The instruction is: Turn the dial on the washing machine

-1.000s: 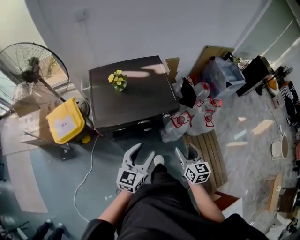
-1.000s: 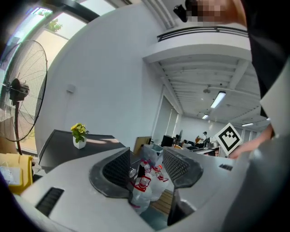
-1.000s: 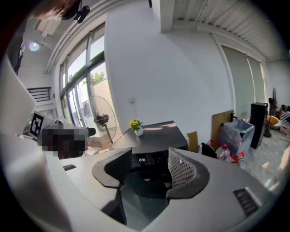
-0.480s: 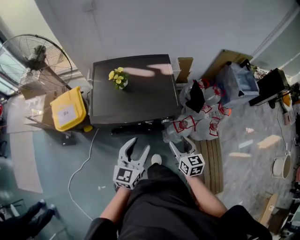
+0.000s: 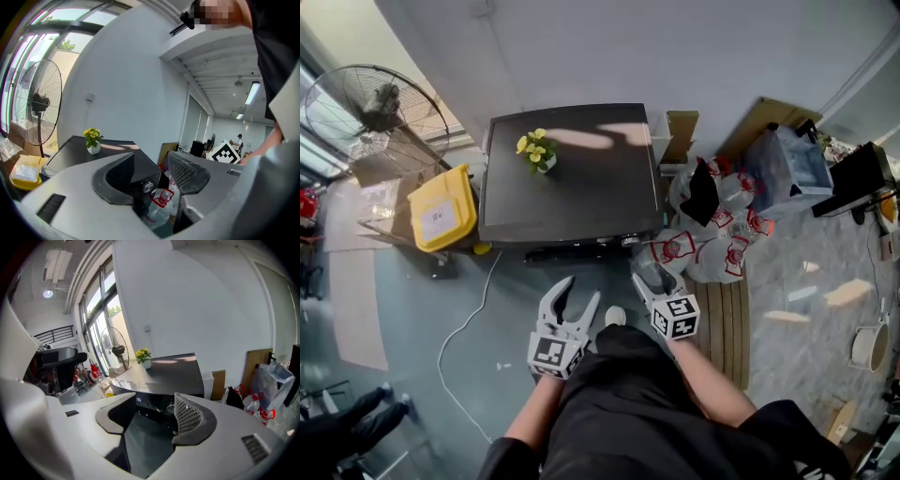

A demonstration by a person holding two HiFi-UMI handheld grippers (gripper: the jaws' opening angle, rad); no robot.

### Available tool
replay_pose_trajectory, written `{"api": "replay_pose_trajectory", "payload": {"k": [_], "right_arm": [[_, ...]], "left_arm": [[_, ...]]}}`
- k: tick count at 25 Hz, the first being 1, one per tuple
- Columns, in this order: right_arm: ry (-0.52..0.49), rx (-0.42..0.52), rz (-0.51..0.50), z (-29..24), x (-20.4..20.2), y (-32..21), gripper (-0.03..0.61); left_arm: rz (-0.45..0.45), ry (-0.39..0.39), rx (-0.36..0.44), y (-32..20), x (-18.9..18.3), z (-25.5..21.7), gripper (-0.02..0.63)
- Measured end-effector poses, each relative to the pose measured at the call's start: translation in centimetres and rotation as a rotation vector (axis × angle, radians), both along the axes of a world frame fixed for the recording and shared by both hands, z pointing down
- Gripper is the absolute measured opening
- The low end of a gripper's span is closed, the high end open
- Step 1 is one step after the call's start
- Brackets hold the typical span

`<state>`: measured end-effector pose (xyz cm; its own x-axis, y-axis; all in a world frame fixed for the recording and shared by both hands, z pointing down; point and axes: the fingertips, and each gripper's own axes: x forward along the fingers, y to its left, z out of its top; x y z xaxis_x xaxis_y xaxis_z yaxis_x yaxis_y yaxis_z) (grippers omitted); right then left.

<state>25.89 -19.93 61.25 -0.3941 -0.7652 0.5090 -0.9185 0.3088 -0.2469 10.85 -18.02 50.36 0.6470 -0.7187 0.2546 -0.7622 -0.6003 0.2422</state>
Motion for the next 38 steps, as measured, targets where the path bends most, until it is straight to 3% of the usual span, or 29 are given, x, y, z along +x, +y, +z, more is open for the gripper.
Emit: {"api": "replay_pose_trajectory", "payload": {"k": [9,16,30,38], "right_arm": [[0.035,-0.068,-0.004,5.0,0.0,-2.1,0.224],[0.087,-0.102,0.017,8.3,-0.4,-3.6,0.224],[0.145,-0.183,0.014,14.3,-0.4,-7.1,0.225],[0.146,-0.241,0.035,17.0,0.0,-8.1,0.225]], "left_arm": [[-0.062,-0.020,-0.014,0.0,-0.9,1.1,0.204],[-0.034,0.008,0.015,-0.9,-1.0,2.4,0.204],[-0.089,0.067,-0.052,-1.2,0.4,6.6,0.205],[-0.067,0.049,-0.068,-1.9,1.8,7.5,0.206]]}}
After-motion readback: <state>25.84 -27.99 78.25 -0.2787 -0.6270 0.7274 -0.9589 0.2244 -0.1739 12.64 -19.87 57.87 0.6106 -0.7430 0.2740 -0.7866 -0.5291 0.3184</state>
